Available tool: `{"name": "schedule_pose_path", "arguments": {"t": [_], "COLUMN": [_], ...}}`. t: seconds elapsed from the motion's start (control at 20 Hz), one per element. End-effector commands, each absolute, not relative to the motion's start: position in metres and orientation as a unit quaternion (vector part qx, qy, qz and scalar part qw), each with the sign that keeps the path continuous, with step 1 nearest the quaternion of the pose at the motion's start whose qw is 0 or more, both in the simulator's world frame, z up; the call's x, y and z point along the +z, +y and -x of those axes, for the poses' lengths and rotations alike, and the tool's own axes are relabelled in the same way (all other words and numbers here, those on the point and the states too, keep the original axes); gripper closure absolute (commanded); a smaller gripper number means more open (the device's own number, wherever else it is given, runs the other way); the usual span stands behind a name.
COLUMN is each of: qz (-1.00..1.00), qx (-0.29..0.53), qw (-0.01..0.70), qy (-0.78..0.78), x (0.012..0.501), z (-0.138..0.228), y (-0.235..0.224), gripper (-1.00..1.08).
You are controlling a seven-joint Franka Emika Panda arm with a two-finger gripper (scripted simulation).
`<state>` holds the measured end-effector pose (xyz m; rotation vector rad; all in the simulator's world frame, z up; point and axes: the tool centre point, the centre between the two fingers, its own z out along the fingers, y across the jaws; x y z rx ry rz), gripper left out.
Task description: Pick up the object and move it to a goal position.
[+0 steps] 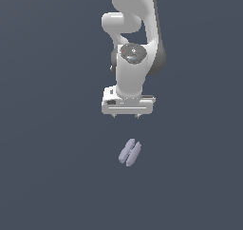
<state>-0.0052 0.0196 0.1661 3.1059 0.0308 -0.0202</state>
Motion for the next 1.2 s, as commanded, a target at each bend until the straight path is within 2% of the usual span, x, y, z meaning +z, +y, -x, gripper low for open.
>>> {"name": "schedule_pose_path", "arguments": {"t": [0.0,0.5,1.15], "qz": [-1.000,-0.999,-0.980], "qx": [-0.007,-0.005,-0.002], "qw": [0.018,0.013,0.004], "qy": [0.007,-0.045,-0.199], "x": [0.166,0.153,0.108], "z": [0.004,-0.018,-0.079], "y": [0.019,0.022,0.033], "gripper": [-0.92,-0.92,-0.92]}}
